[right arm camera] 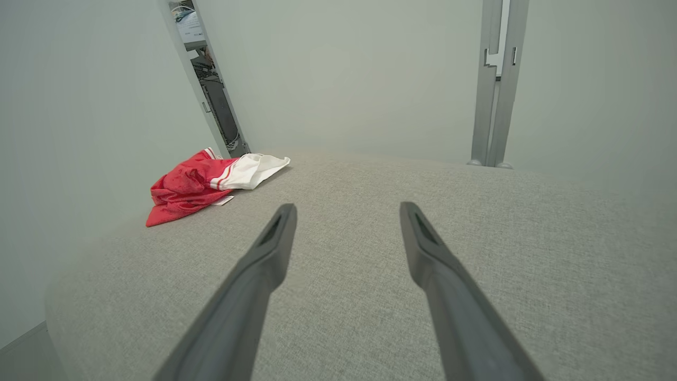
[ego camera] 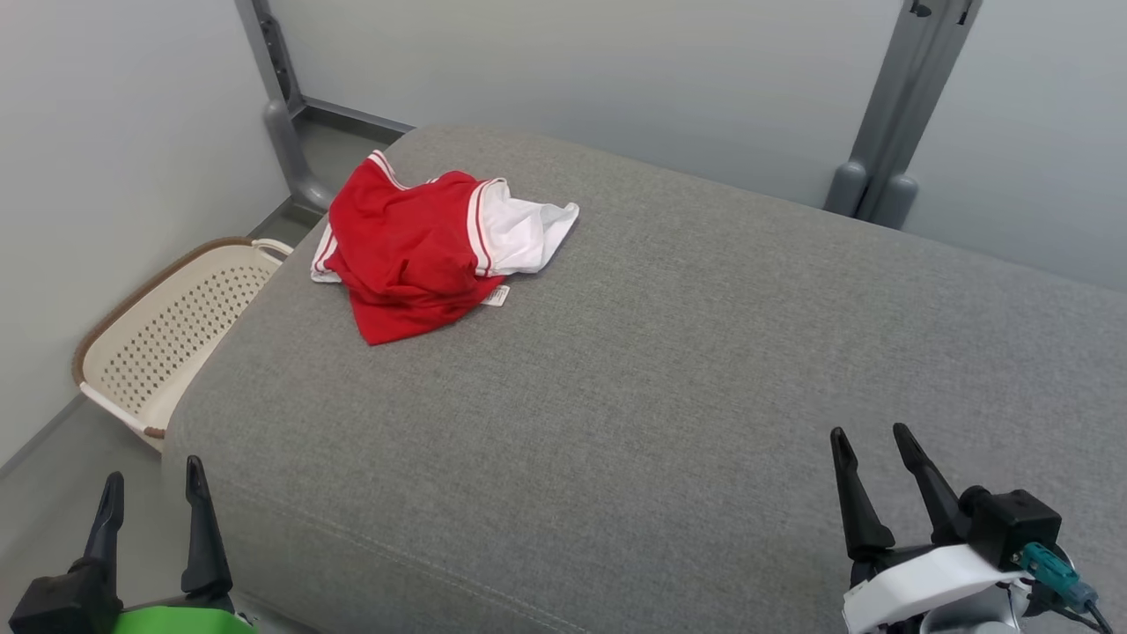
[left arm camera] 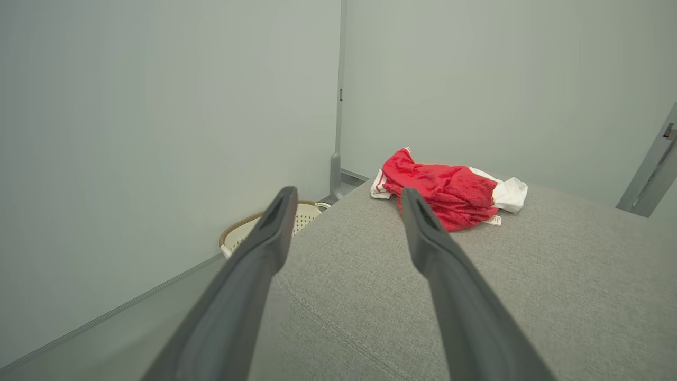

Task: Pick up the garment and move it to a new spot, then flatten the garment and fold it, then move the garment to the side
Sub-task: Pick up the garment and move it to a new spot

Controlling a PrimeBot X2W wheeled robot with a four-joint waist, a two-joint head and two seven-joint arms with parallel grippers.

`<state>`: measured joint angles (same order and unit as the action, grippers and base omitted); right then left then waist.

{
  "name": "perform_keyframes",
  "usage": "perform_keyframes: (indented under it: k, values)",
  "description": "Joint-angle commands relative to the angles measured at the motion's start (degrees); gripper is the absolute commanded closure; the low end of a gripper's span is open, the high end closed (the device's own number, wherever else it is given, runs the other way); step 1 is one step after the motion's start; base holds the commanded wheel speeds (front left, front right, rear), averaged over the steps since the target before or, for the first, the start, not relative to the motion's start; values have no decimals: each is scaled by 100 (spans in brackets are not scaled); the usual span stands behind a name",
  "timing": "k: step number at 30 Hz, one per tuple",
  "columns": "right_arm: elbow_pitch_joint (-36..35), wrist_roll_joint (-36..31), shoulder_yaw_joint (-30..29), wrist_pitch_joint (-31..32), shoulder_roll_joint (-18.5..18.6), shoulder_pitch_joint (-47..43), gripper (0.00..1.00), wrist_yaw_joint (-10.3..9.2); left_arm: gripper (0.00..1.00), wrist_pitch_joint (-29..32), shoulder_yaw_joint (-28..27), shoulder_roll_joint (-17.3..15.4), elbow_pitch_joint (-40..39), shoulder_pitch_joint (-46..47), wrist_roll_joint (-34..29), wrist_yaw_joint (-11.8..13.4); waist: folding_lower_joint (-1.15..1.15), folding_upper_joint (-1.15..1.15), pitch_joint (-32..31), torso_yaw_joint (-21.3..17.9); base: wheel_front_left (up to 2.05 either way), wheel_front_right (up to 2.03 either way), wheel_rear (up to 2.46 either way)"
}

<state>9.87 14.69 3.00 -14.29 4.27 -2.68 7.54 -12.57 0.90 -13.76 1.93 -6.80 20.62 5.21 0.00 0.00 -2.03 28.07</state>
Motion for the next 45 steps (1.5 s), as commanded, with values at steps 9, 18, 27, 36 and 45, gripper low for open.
perform_keyframes:
  k: [9,18,27,36,45]
  values:
    - [100,68,62,-36,97,150,0,-11,0,-84,-52,-15,-10,-85,70,58,0,0,58,67,0,0,0]
    - [-102,-43,-164,95,278,226,0,-11,0,-96,-9,-70,200,620,171,-79,0,0,366,-402,0,0,0]
    - [-694,-145,-845,385,779,553,0,-10,0,-110,-180,-263,629,2414,354,-240,0,0,1428,-1169,0,0,0]
    - [-1257,-205,-1653,548,1110,823,0,-10,0,13,-210,-616,1569,4357,490,-505,0,0,2480,-1849,0,0,0]
    - [-1741,-272,-2098,769,1181,813,0,-10,0,307,-103,-841,2854,5621,610,-781,0,0,3199,-2160,0,0,0]
